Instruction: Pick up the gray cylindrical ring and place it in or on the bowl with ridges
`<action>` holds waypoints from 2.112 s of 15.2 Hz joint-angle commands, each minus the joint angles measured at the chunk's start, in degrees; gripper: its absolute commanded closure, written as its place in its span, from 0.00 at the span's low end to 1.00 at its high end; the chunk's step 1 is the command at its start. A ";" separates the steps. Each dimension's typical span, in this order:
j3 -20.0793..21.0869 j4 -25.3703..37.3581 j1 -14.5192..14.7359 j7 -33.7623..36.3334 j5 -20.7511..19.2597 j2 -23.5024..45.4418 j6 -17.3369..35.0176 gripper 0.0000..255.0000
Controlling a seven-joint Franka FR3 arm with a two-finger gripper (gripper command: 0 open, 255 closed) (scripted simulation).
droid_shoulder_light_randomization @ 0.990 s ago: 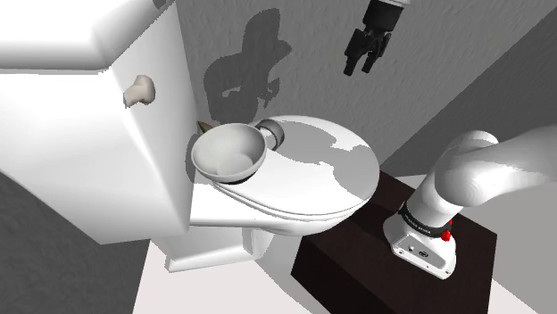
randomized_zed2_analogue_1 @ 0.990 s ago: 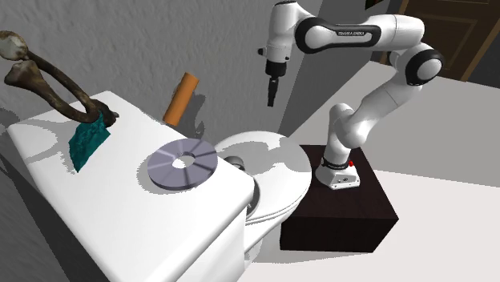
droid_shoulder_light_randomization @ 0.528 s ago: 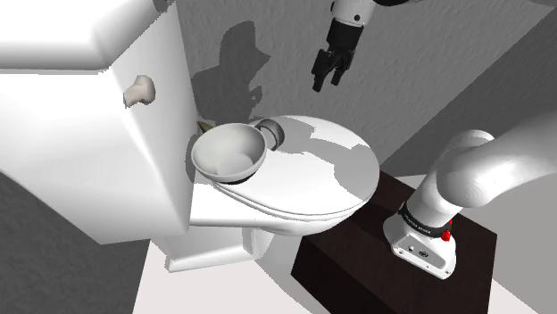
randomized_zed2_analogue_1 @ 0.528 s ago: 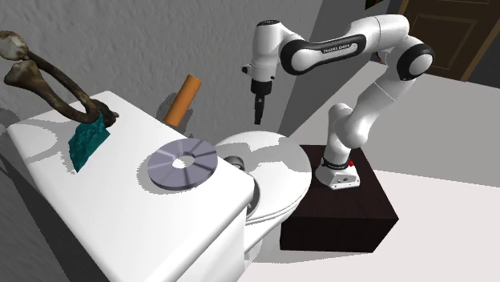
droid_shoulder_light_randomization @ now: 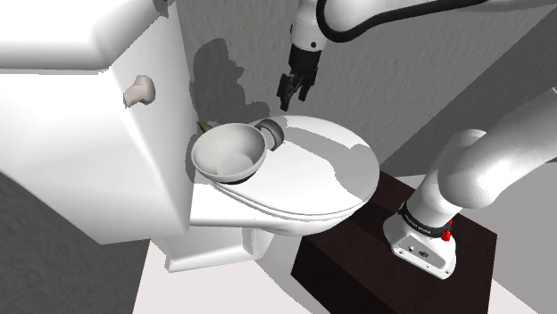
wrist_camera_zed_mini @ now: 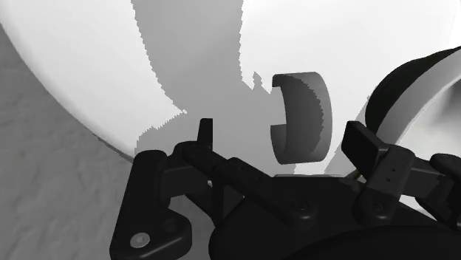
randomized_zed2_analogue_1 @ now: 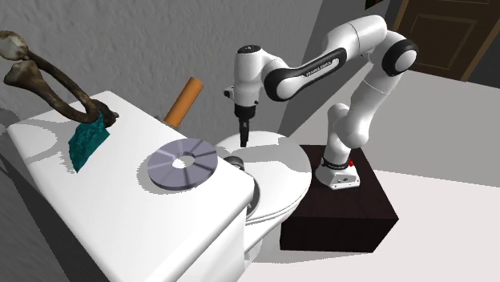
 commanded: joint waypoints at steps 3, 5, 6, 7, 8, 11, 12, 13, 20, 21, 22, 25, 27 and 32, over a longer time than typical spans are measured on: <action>3.05 2.97 1.16 1.71 -1.86 7.64 4.64 0.00; 4.03 4.28 1.57 2.42 -2.86 10.47 6.06 0.00; 4.06 3.81 1.58 2.47 -2.93 10.78 6.83 0.00; 4.10 3.35 1.58 2.52 -3.00 11.10 7.60 0.00; 4.14 2.91 1.57 2.58 -3.07 11.43 8.37 0.00; 4.25 1.64 1.55 2.78 -3.33 12.50 10.69 0.00; 4.29 1.24 1.55 2.86 -3.42 12.89 11.46 0.00; 4.31 1.01 1.54 2.90 -3.48 13.11 11.91 0.00; 4.30 1.01 1.55 2.90 -3.48 13.11 11.91 0.00; 4.27 1.08 1.52 2.84 -3.49 13.14 11.87 1.00; 4.26 1.14 1.51 2.84 -3.50 13.15 11.81 1.00; 4.26 1.24 1.51 2.84 -3.51 13.18 11.74 1.00; 4.25 1.35 1.49 2.84 -3.54 13.29 11.74 1.00; 4.23 1.96 1.56 2.77 -3.33 12.48 10.34 1.00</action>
